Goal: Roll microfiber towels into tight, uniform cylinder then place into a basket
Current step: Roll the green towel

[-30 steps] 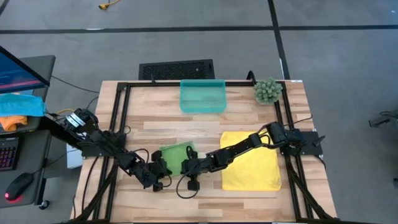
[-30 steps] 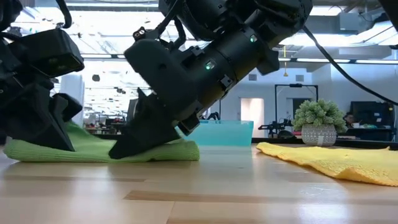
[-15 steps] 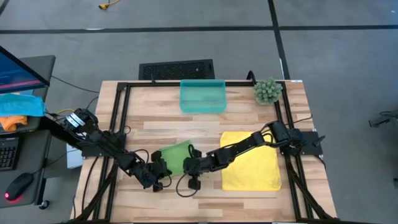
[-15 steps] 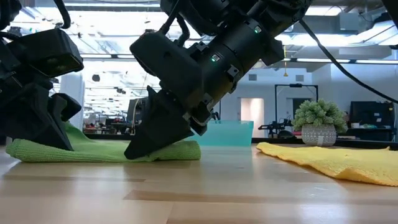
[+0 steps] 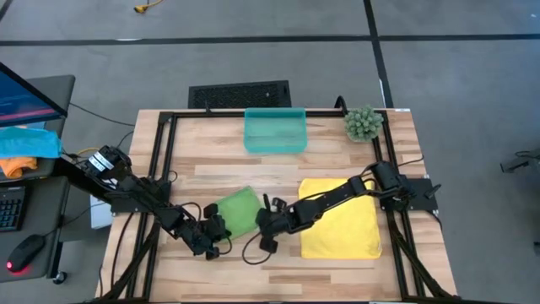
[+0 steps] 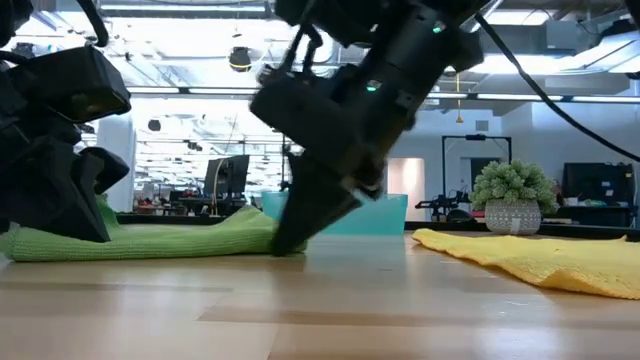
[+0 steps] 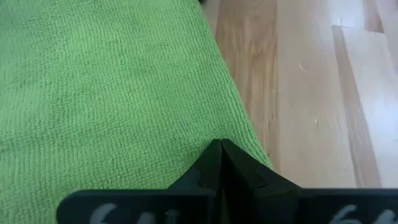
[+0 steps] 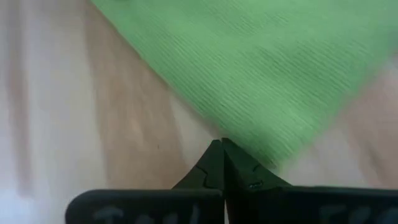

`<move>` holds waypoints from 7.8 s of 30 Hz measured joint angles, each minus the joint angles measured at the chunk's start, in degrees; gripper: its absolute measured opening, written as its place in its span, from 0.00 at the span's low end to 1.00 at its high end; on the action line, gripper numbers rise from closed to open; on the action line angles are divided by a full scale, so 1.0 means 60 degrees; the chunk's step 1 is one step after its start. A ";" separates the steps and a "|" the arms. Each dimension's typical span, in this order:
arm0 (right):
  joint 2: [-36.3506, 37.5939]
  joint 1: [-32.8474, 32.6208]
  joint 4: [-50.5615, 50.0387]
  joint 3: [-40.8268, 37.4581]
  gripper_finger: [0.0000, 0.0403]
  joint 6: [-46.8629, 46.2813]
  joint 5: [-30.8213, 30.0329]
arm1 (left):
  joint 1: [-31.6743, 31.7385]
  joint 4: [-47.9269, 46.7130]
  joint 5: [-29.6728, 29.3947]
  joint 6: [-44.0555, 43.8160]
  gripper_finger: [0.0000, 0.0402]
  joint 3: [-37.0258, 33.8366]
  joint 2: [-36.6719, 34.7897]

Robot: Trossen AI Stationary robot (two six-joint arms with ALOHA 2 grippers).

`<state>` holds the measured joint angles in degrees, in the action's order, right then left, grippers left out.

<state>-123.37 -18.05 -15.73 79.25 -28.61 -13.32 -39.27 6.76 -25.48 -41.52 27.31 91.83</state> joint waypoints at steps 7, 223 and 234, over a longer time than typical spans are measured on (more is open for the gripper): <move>0.0051 -0.0153 -0.0409 0.0006 0.03 0.0412 -0.0430 | 0.0000 0.0078 -0.0072 0.0215 0.00 -0.0011 0.0013; 0.0987 0.0333 0.1307 -0.0977 0.02 -0.0517 0.3347 | 0.2154 -0.7727 0.1546 -0.4341 0.03 0.3752 0.0302; 0.0987 0.0347 0.1210 -0.0978 0.03 -0.0658 0.3303 | 0.3294 -0.7708 0.2095 -0.4853 0.03 0.3752 0.0306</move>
<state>-117.45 -15.97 -8.47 73.38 -32.56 6.50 -19.50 -39.48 -12.91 -70.64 49.82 93.67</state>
